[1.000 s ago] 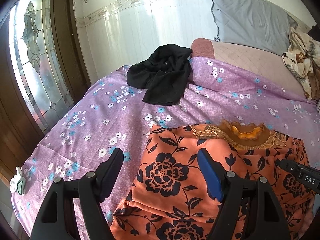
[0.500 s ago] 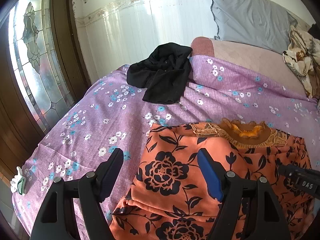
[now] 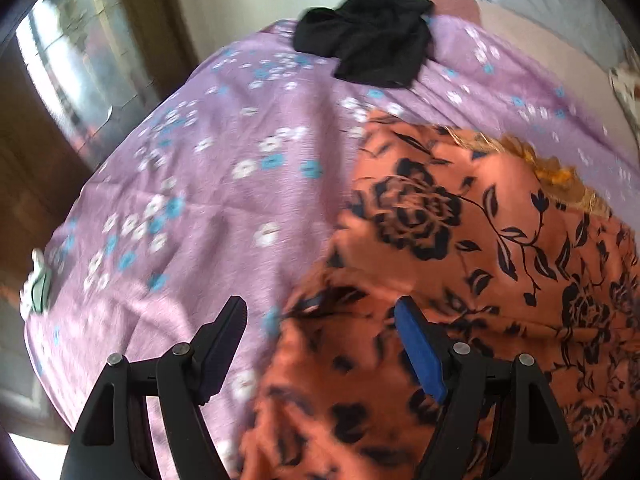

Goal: Fold small clothes

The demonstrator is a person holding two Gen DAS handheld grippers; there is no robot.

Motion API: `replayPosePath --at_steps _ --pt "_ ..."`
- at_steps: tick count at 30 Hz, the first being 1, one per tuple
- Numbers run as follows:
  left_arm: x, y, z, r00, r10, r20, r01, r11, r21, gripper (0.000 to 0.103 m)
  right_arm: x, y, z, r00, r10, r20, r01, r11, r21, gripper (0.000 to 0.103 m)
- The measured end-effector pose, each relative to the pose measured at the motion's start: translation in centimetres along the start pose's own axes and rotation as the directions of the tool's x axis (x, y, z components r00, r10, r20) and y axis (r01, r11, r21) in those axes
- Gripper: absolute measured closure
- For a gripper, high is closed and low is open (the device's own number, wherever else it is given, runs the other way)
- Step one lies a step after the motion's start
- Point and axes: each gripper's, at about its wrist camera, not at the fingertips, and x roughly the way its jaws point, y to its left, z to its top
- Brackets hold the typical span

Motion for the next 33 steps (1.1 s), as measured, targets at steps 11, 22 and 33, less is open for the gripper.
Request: replayPosePath --at_steps 11,22,33 --pt "-2.9 6.9 -7.9 0.999 0.024 -0.031 -0.025 1.000 -0.012 0.026 -10.8 -8.0 -6.9 0.994 -0.003 0.107 -0.025 0.966 0.258 0.038" --pt "-6.1 8.0 -13.7 0.988 -0.130 -0.082 0.131 0.991 0.009 0.086 -16.2 -8.8 -16.3 1.000 -0.010 -0.012 0.013 0.953 0.304 0.038" --pt "-6.9 10.0 -16.5 0.975 -0.157 -0.154 0.152 0.987 -0.045 0.039 -16.0 -8.7 -20.9 0.990 0.036 -0.139 0.025 0.908 0.419 0.037"
